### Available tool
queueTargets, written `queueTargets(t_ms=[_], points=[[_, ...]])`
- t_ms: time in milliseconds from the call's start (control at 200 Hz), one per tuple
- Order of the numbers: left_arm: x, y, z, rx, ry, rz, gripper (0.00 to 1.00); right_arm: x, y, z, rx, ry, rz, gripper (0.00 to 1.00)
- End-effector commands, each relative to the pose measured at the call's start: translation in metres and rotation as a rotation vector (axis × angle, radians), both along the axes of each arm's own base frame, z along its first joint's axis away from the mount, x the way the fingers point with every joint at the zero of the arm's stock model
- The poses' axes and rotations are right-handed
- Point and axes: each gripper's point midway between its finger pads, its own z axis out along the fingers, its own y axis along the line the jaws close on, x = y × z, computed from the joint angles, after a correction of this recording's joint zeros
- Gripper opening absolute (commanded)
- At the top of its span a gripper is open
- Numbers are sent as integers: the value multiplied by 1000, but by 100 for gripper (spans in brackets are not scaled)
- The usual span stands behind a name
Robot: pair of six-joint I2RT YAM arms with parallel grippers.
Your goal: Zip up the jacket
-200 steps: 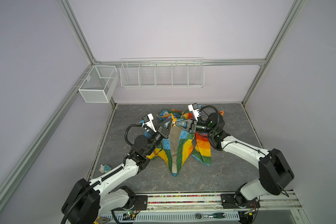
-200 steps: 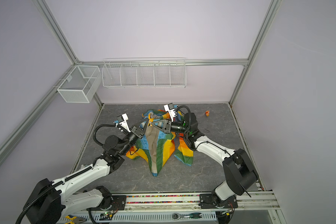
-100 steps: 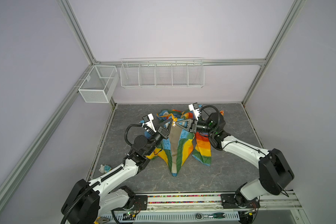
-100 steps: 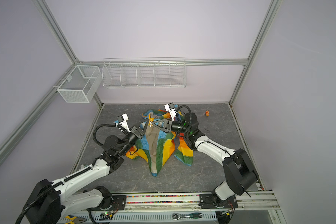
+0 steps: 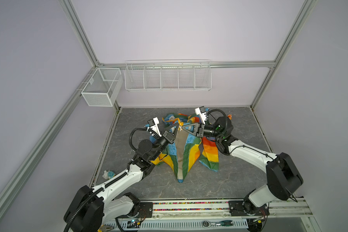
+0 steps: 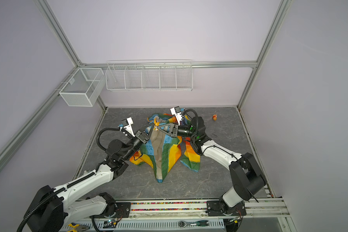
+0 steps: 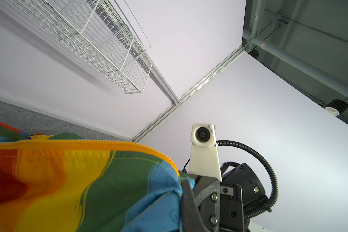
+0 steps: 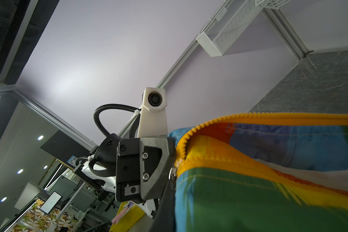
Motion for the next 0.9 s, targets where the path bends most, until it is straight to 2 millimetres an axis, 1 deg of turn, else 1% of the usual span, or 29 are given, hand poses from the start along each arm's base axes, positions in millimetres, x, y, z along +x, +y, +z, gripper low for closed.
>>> queueTargets(t_ms=[0,275,415,560,685,895], points=[[-10,-11,14,-15,-21,-84,0,9,-1,11,38,-41,-26,7],[-13,-13,16,-19,-9,-105,0,12,-1,9,41,-39,-31,7],[-11,-12,8,-7,9,-98,0,10,-3,13,50,-46,-32,7],[-9,-12,0,7,26,-91,0,6,-7,23,81,-53,-26,7],[-8,-13,-3,16,38,-98,0,6,-12,29,96,-55,-34,7],[-11,-14,-13,53,72,-110,0,9,-14,31,94,-57,-40,7]])
